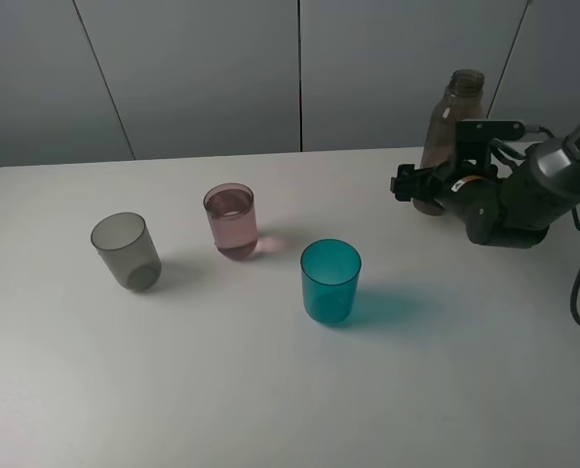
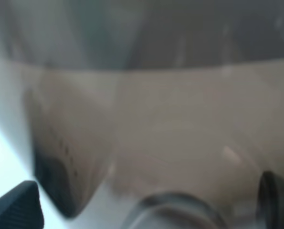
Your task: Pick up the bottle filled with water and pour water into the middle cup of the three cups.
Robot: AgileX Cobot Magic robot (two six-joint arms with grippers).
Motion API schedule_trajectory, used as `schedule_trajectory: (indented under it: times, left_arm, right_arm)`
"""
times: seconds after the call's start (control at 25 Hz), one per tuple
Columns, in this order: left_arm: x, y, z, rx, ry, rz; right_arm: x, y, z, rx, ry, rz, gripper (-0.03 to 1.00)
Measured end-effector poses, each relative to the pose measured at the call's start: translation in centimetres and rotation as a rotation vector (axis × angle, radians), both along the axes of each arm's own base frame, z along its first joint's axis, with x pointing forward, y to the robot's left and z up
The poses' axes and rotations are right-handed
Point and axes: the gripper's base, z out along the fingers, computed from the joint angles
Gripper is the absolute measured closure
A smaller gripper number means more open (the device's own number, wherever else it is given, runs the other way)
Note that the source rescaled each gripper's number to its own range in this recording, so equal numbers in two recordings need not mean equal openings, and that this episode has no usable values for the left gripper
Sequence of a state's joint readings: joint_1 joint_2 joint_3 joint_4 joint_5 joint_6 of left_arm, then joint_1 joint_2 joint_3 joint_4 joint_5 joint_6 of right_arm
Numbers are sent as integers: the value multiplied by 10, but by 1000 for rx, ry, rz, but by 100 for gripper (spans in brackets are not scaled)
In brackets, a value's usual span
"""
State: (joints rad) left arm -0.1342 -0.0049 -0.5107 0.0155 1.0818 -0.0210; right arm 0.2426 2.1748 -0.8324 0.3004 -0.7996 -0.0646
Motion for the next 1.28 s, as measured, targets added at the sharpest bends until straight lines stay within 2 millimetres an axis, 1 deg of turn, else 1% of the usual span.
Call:
schedule_trajectory:
  times: [0.16,0.36,0.56,0.68,0.84,0.92,1.08,1.2,1.28]
  left_arm:
    - [0,0,0,0,0,0]
    - [0,0,0,0,0,0]
    - [0,0,0,0,0,0]
    - [0,0,0,0,0,0]
    - [0,0,0,0,0,0]
    - [0,0,0,0,0,0]
    - [0,0,0,0,0,0]
    - [0,0,0,0,0,0]
    - [0,0,0,0,0,0]
  right_arm:
    - [-11,-2,9,5,41,5,-2]
    - [-28,-5,30,17,60,11,-2]
    - [-45,-2,50,24,211,73,-2]
    - [-55,0,71,24,279,123,-2]
    - [-75,1,109,12,332,191,-2]
    - [-86,0,131,-1,330,227,-2]
    - [-114,-4,170,-18,308,286,-2]
    - [-136,-9,191,-82,317,336,-2]
    - [-152,-14,201,-139,343,362,-2]
